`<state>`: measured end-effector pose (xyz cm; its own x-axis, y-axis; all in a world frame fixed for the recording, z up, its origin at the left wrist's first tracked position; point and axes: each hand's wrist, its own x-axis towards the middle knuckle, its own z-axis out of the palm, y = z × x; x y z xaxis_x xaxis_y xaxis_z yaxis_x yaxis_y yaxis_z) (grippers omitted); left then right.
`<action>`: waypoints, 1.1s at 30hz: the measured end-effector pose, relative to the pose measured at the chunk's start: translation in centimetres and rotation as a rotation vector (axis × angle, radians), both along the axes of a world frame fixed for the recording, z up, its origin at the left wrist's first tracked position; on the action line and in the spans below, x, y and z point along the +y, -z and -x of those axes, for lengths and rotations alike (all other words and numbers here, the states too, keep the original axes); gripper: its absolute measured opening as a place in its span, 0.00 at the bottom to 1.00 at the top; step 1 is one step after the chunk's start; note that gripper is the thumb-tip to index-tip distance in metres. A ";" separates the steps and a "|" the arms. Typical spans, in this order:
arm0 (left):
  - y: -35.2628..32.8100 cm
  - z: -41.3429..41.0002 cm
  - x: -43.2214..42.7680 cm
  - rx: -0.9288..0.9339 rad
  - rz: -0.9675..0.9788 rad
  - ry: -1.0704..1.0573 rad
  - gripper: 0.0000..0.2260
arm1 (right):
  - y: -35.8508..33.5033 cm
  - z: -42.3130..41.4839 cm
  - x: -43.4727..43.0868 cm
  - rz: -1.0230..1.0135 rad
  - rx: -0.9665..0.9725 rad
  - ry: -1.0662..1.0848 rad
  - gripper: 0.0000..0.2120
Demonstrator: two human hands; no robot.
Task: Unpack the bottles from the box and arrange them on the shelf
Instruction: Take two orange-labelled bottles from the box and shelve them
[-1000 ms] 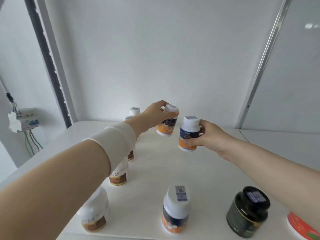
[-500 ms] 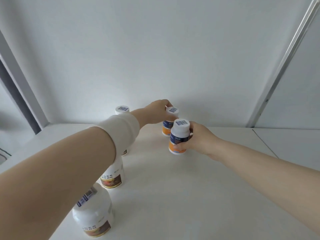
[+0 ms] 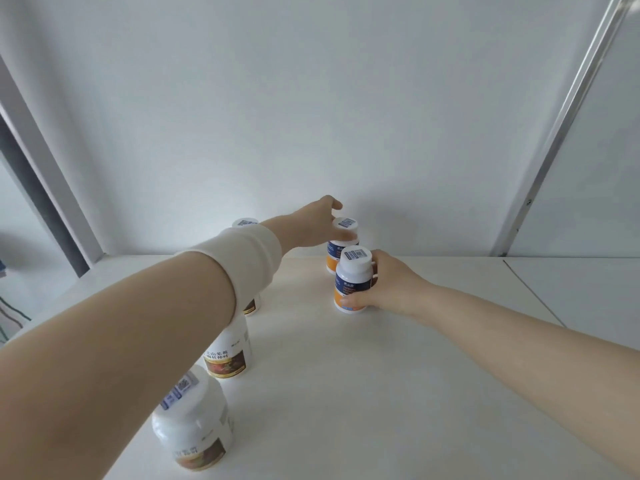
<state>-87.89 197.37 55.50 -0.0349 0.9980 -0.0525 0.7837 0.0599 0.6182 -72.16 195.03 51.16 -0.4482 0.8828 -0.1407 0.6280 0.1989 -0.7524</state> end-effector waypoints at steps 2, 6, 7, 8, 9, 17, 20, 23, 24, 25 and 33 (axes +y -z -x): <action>-1.1 0.1 -1.2 0.048 -0.014 -0.006 0.29 | -1.2 -0.5 -0.6 -0.019 -0.012 0.009 0.41; -3.5 0.7 -4.9 0.310 -0.056 -0.029 0.24 | -4.4 -2.1 -2.8 -0.112 -0.083 0.002 0.40; -4.2 0.6 -6.2 0.432 -0.073 -0.033 0.23 | -5.2 -2.5 -3.4 -0.151 -0.114 -0.002 0.40; -4.8 0.5 -7.7 0.574 -0.095 -0.040 0.22 | -5.9 -2.8 -4.0 -0.189 -0.138 -0.004 0.40; -5.4 0.2 -9.3 0.715 -0.122 -0.047 0.21 | -6.6 -3.0 -4.9 -0.222 -0.155 -0.003 0.39; -6.9 -2.5 -24.7 1.234 -0.198 -0.239 0.17 | -8.7 -2.8 -15.1 -0.594 -0.292 -0.090 0.29; -6.9 -2.5 -31.2 1.266 -0.157 -0.294 0.18 | -8.9 -1.5 -20.5 -0.708 -0.316 -0.186 0.25; -6.7 -1.4 -37.6 1.270 -0.071 -0.375 0.18 | -8.6 0.9 -25.9 -0.808 -0.313 -0.302 0.22; -6.4 -0.8 -39.7 1.284 -0.036 -0.401 0.19 | -8.4 1.9 -27.6 -0.845 -0.321 -0.343 0.23; -6.0 -0.1 -41.6 1.302 0.003 -0.428 0.19 | -8.1 2.9 -29.3 -0.880 -0.334 -0.389 0.24; 0.1 9.0 -58.6 1.179 0.238 -0.631 0.16 | -2.5 15.3 -43.3 -1.019 -0.344 -0.773 0.23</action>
